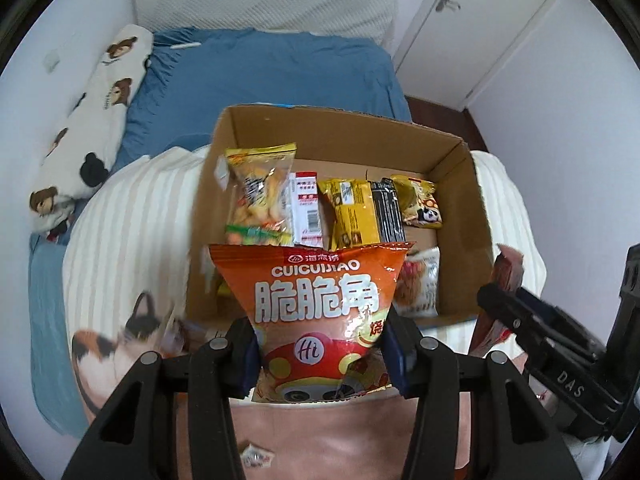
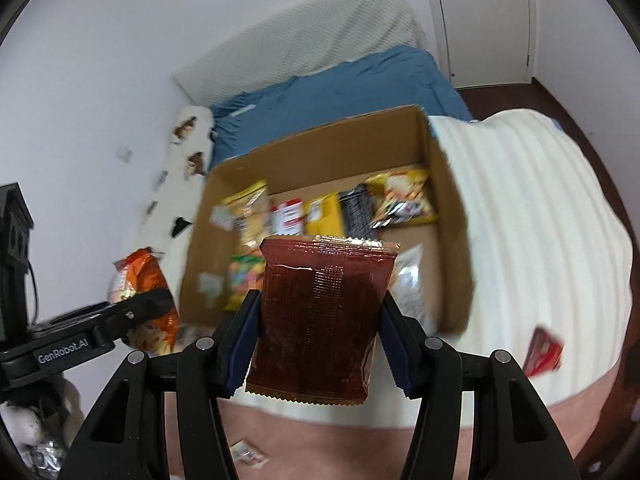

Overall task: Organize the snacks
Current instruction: 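Carry both bags into the box and open both tools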

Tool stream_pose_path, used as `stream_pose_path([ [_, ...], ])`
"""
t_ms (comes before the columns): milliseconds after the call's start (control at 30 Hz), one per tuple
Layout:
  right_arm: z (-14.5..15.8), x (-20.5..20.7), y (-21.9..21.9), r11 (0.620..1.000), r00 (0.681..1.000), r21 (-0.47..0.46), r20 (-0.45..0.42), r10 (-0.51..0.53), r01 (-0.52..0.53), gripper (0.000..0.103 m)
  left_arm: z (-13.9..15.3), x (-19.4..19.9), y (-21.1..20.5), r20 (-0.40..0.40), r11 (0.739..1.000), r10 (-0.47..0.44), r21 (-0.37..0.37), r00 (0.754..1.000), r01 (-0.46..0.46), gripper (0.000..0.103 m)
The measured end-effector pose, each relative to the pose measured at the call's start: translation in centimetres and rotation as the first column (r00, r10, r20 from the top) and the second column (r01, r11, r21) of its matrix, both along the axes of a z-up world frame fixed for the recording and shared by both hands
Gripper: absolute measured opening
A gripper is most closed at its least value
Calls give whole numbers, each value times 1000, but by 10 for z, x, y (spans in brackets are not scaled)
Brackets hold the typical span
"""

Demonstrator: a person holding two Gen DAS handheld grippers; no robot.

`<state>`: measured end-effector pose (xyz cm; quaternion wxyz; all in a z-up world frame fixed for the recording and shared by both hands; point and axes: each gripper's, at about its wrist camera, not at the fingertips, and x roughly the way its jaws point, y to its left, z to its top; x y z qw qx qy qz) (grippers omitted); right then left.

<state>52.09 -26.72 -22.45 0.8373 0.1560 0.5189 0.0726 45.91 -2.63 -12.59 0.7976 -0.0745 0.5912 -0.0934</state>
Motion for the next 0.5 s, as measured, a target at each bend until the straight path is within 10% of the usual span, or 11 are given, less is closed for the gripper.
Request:
stream_pose_path([
  [500,-72,117,-22,991,977,-135,-210,-34,6,63,-114,76,-21,-294,998,-35,45,955,51,49],
])
